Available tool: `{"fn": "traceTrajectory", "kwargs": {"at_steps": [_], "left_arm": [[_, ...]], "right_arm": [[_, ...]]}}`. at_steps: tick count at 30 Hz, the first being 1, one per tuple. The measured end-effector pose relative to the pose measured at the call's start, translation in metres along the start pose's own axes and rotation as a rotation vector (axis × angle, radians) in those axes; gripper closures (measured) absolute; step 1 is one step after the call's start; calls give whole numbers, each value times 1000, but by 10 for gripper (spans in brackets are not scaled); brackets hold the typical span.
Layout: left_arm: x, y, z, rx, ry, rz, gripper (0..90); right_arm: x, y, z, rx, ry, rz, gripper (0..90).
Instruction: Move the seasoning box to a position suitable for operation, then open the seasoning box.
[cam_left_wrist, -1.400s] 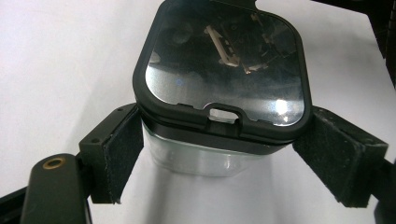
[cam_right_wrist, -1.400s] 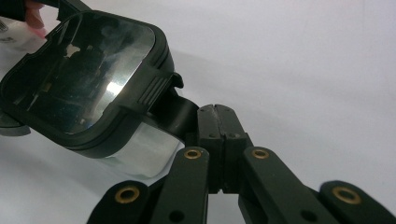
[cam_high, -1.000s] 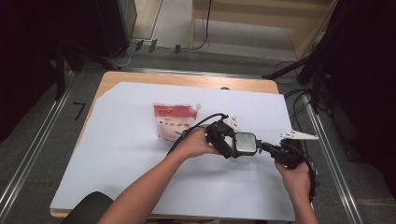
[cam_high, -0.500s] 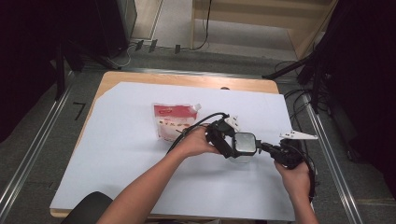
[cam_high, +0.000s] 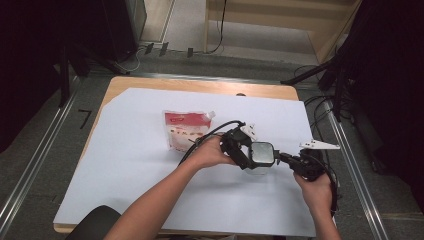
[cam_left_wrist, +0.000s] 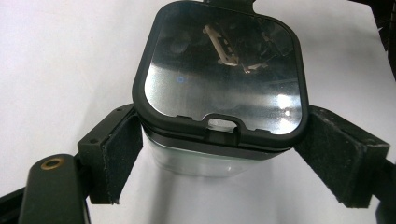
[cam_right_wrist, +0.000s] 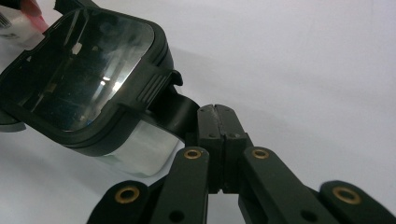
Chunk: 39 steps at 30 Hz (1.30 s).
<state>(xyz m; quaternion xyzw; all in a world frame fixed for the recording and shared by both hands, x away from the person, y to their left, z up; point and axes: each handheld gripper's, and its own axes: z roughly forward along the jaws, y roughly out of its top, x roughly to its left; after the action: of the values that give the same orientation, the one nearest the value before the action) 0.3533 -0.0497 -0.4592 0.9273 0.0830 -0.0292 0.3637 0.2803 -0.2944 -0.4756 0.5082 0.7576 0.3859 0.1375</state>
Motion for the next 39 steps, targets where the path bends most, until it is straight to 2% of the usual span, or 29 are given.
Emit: {"fn": "traceTrajectory", "kwargs": {"at_steps": [7,15,30,39], "left_arm": [[0,1,-2,-10,-4,-11,174],[-1,3,-4,-16,-1,-3,176],[-2,7,-6,-3,7,2,176],[-5,11,-10,-10,24,27,176]], "right_arm": [[0,0,0,2,1,-2,900],[0,0,0,3,1,1,900],[0,0,0,4,4,2,900],[0,0,0,4,7,-1,900]]}}
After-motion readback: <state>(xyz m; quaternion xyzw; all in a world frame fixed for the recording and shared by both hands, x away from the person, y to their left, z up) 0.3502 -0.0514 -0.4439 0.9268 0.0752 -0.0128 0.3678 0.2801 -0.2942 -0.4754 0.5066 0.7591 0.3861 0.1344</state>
